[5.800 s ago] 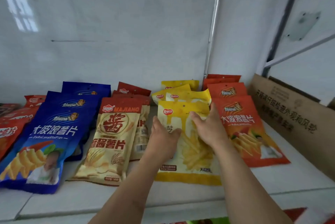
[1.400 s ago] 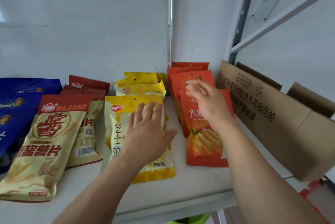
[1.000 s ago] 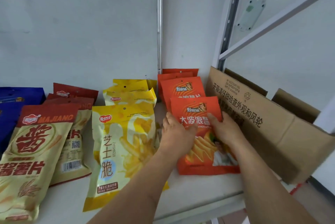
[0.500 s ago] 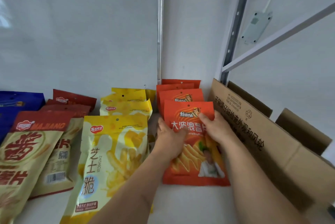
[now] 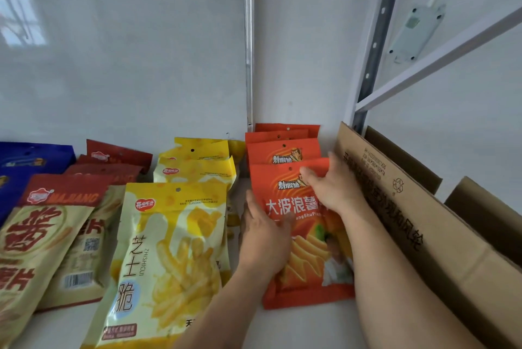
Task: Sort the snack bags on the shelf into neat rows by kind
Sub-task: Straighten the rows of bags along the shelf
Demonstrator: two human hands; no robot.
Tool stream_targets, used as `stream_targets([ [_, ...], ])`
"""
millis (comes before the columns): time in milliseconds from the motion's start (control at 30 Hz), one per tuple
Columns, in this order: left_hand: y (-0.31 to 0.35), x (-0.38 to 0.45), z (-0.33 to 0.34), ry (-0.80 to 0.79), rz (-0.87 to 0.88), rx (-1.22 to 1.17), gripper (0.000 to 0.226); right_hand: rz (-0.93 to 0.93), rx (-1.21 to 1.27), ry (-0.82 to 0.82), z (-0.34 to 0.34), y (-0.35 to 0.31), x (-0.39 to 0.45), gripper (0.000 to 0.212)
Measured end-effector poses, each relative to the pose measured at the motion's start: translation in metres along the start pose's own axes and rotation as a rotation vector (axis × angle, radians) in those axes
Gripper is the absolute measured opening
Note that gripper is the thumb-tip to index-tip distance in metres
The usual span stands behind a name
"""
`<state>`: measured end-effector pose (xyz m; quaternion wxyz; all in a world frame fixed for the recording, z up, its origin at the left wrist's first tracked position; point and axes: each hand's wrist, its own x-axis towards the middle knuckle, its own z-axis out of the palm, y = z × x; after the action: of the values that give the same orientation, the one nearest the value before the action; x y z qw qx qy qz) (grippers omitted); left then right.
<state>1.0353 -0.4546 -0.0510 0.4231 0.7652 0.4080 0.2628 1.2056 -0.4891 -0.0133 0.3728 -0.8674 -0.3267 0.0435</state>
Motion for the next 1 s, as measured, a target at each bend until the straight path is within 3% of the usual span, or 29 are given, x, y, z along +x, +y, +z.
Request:
stream_targets([
  [100, 0.002, -0.004, -0.001, -0.006, 0.064, 0.045, 0.086, -0.294, -0.245, 0.14, -0.006, -0.029, 0.015, 0.077],
  [200, 0.003, -0.005, 0.0, -0.034, 0.093, 0.102, 0.068, -0.431, -0.334, 0.034, 0.001, -0.049, 0.039, 0.071],
  [333, 0.003, -0.004, -0.001, -0.083, 0.039, 0.118, 0.064, -0.404, -0.431, -0.114, 0.023, -0.049, 0.06, 0.072],
  [500, 0.005, -0.002, -0.003, -0.109, 0.005, 0.139, 0.076, -0.354, -0.425, -0.135, 0.039, -0.046, 0.065, 0.076],
  [1000, 0.0, -0.009, -0.007, -0.131, -0.027, 0.22, 0.078, -0.208, -0.486, -0.333, 0.051, -0.041, 0.06, 0.089],
])
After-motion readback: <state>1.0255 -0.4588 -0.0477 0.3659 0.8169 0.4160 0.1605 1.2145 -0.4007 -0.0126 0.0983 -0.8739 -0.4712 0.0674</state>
